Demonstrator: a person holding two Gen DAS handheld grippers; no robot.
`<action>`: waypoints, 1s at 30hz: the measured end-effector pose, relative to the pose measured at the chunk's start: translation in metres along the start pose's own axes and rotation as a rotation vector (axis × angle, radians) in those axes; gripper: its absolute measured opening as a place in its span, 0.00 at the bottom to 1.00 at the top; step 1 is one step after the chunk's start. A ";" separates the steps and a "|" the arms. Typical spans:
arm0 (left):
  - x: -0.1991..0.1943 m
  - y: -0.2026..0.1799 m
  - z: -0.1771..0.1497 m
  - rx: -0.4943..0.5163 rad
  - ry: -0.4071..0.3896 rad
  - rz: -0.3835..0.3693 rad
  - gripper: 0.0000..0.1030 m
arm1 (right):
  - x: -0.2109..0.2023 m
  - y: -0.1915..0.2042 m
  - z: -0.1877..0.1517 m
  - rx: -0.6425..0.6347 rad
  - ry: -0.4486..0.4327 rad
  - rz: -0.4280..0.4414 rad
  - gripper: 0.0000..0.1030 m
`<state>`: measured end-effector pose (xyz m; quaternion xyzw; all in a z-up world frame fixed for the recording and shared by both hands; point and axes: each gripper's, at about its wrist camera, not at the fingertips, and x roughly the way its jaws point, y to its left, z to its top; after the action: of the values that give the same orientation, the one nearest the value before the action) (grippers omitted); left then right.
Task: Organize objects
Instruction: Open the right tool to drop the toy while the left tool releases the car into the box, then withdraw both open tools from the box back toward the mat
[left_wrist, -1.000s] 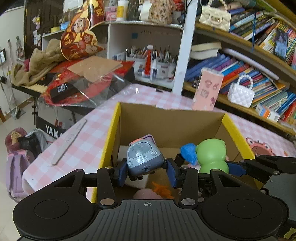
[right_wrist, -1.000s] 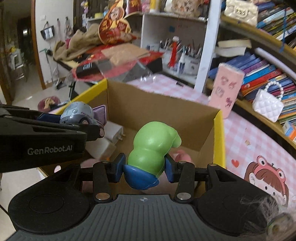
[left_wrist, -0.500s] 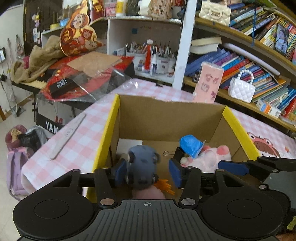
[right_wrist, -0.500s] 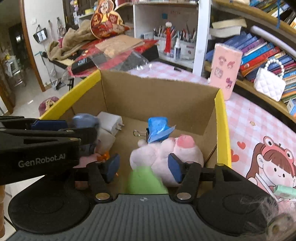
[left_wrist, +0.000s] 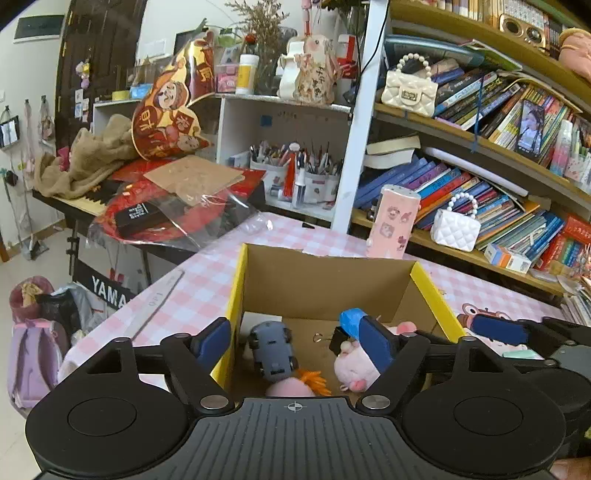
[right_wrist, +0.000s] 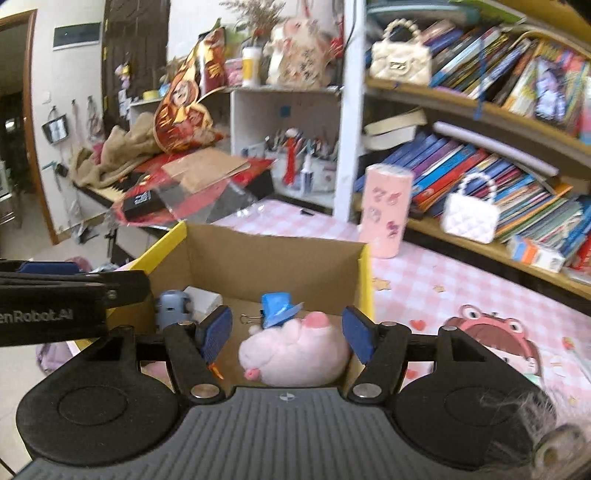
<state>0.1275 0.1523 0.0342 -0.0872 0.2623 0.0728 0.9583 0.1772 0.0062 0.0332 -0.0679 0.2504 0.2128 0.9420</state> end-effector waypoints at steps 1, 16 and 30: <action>-0.003 0.001 -0.002 -0.001 -0.002 -0.001 0.77 | -0.006 0.000 -0.002 0.002 -0.006 -0.010 0.63; -0.042 0.014 -0.053 0.010 0.120 -0.035 0.82 | -0.059 0.024 -0.063 0.020 0.103 -0.076 0.67; -0.074 0.014 -0.089 0.064 0.195 -0.066 0.91 | -0.096 0.040 -0.104 0.093 0.185 -0.137 0.71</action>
<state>0.0179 0.1404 -0.0048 -0.0719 0.3533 0.0238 0.9324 0.0387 -0.0174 -0.0094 -0.0602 0.3406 0.1288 0.9294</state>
